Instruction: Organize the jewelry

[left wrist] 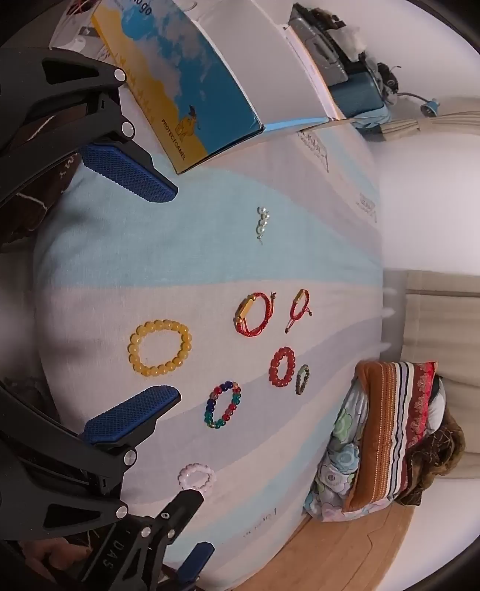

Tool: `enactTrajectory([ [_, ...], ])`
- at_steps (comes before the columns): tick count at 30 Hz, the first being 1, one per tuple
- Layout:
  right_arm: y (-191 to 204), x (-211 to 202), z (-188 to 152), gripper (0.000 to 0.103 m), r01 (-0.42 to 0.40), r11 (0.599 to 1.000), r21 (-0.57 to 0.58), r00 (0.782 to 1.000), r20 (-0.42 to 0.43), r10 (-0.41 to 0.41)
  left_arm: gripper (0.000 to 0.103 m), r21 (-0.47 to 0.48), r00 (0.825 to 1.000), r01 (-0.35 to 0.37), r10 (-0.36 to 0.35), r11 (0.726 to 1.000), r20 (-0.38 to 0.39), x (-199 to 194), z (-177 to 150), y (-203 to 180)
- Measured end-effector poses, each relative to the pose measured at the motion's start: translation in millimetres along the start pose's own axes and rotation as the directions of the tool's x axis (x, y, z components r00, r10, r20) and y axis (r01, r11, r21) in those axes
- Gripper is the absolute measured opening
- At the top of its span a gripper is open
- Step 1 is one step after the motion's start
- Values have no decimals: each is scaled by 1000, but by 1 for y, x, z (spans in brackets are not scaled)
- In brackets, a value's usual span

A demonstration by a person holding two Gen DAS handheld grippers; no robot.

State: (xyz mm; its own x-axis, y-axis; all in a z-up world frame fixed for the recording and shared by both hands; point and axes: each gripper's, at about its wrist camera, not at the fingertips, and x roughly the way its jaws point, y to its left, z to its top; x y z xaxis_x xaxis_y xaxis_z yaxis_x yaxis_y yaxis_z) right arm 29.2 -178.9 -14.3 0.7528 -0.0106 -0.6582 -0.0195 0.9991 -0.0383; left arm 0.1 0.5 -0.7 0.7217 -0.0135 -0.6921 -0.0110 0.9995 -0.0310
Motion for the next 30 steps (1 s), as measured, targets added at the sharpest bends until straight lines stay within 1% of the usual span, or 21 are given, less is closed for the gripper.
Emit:
enactTrajectory([
  [2,0,0,0,96,3,1000,2,1000,-3,-3,97,3,1000,-4,4,1000,-11,3,2,1],
  [8,4,-2,-1,96,4,1000,13,1000,0,-4,97,14,1000,-15,15,1000,-2,3,5,0],
  [9,4,-1,-1,96,3,1000,15,1000,-4,-3,97,17,1000,-18,18,1000,-10,9,6,-2],
  [10,4,-1,-2,96,1,1000,17,1000,-1,-1,97,14,1000,-19,19,1000,3,0,1,-5],
  [16,1,0,1,96,-7,1000,17,1000,-1,7,97,19,1000,-14,14,1000,18,-1,-2,-7],
  [18,1,-1,1,96,-10,1000,18,1000,-2,10,97,19,1000,-10,10,1000,14,-2,2,-6],
  [30,2,0,0,96,-17,1000,17,1000,-2,17,97,16,1000,1,-2,1000,10,-2,4,-5],
])
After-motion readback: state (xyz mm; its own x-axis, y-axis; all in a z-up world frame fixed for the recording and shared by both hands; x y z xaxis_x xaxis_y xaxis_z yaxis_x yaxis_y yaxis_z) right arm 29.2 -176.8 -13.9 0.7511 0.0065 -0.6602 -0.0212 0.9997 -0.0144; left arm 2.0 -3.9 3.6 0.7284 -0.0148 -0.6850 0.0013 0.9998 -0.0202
